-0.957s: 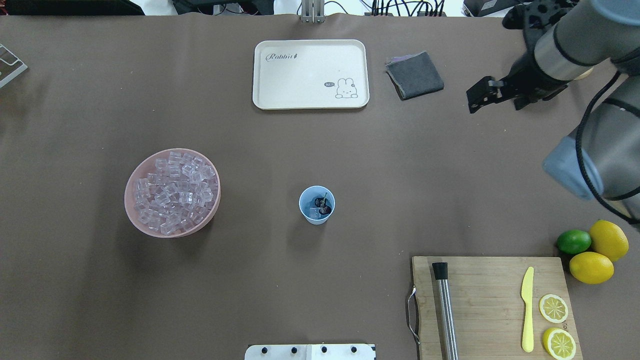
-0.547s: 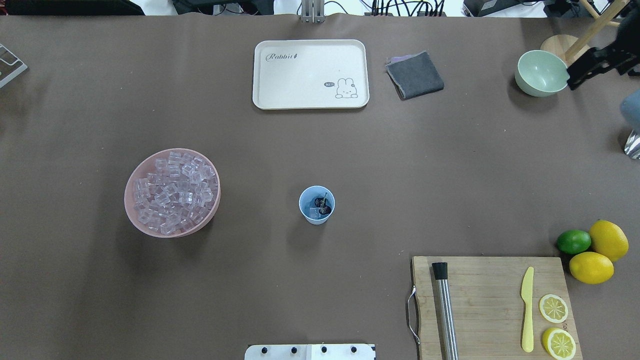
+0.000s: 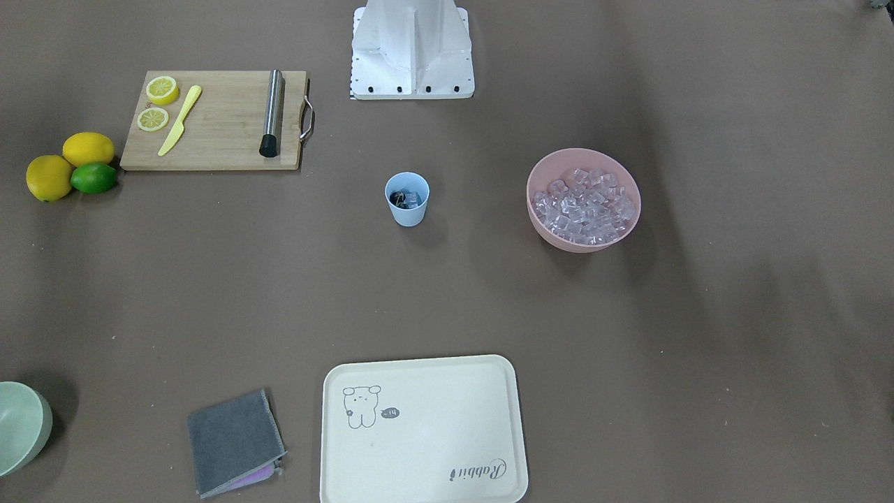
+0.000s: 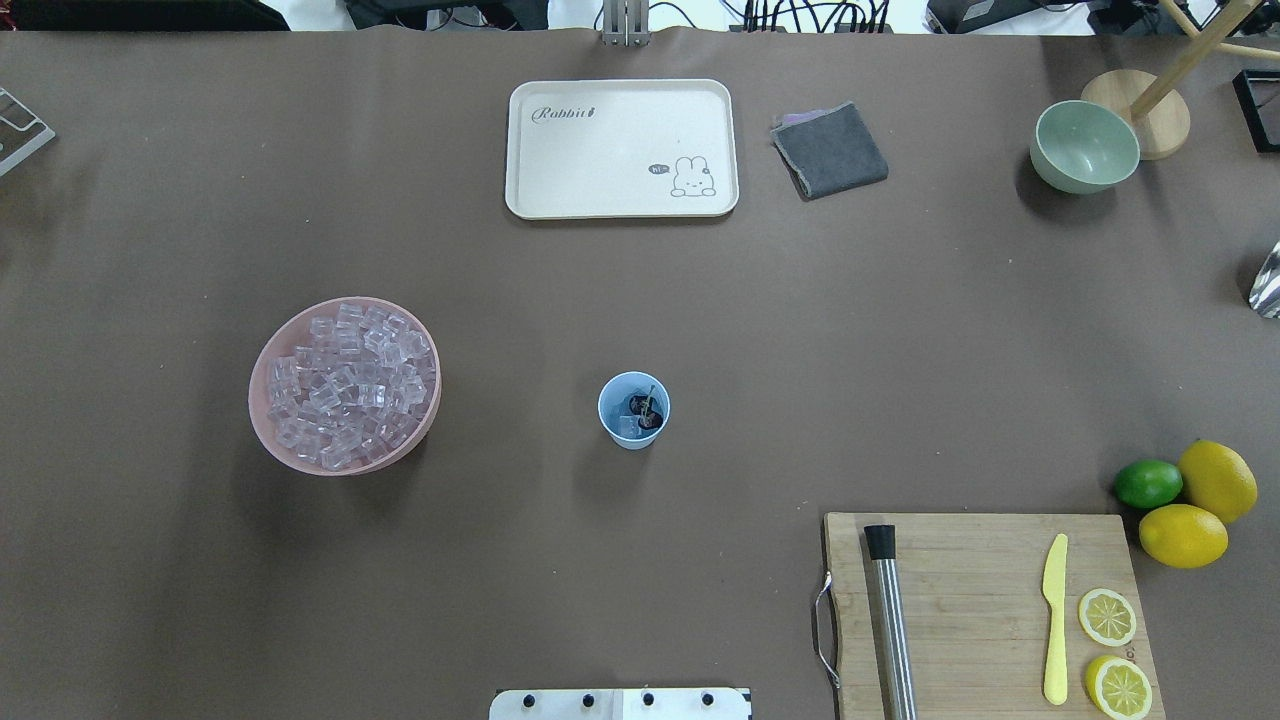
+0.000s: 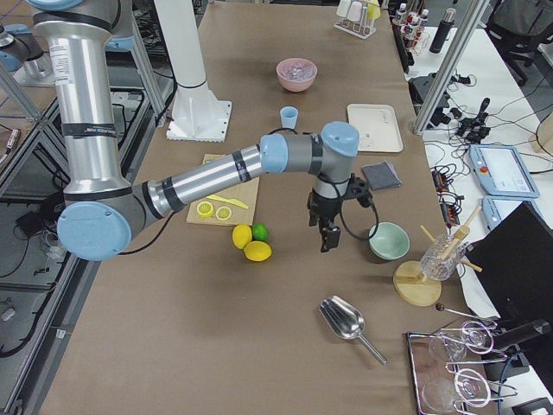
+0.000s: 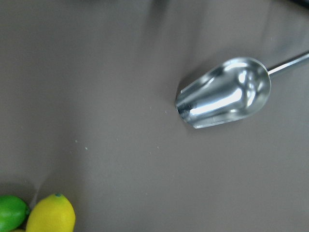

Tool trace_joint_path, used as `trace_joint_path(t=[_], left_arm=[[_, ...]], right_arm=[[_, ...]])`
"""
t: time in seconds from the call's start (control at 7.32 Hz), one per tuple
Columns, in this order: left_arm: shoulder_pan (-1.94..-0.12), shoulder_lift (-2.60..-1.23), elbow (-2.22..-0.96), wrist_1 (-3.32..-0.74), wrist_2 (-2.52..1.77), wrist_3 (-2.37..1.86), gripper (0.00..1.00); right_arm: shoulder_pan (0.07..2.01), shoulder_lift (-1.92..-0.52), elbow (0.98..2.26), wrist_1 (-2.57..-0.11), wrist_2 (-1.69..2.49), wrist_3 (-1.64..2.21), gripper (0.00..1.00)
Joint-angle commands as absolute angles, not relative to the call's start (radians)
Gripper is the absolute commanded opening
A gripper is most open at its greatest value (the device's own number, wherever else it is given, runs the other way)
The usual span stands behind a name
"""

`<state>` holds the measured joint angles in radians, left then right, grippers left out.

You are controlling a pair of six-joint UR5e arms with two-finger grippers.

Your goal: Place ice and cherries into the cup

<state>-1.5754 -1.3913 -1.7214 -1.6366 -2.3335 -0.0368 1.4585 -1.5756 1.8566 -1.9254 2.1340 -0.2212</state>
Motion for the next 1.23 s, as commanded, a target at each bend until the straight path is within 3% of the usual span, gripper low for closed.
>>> trace_joint_path(t=[0.0,1.09], left_arm=[[-1.575,-1.391,-1.721,-1.637,-2.335,-0.034,0.99],[-1.575,-1.394,-1.721,-1.638,-2.335,-0.034,0.99]], right_arm=[[1.471,-1.638,1.833,-1.925,2.126,-0.235,1.0],[1.559,-1.621,1.766,-1.898,2.217,-0.14,1.0]])
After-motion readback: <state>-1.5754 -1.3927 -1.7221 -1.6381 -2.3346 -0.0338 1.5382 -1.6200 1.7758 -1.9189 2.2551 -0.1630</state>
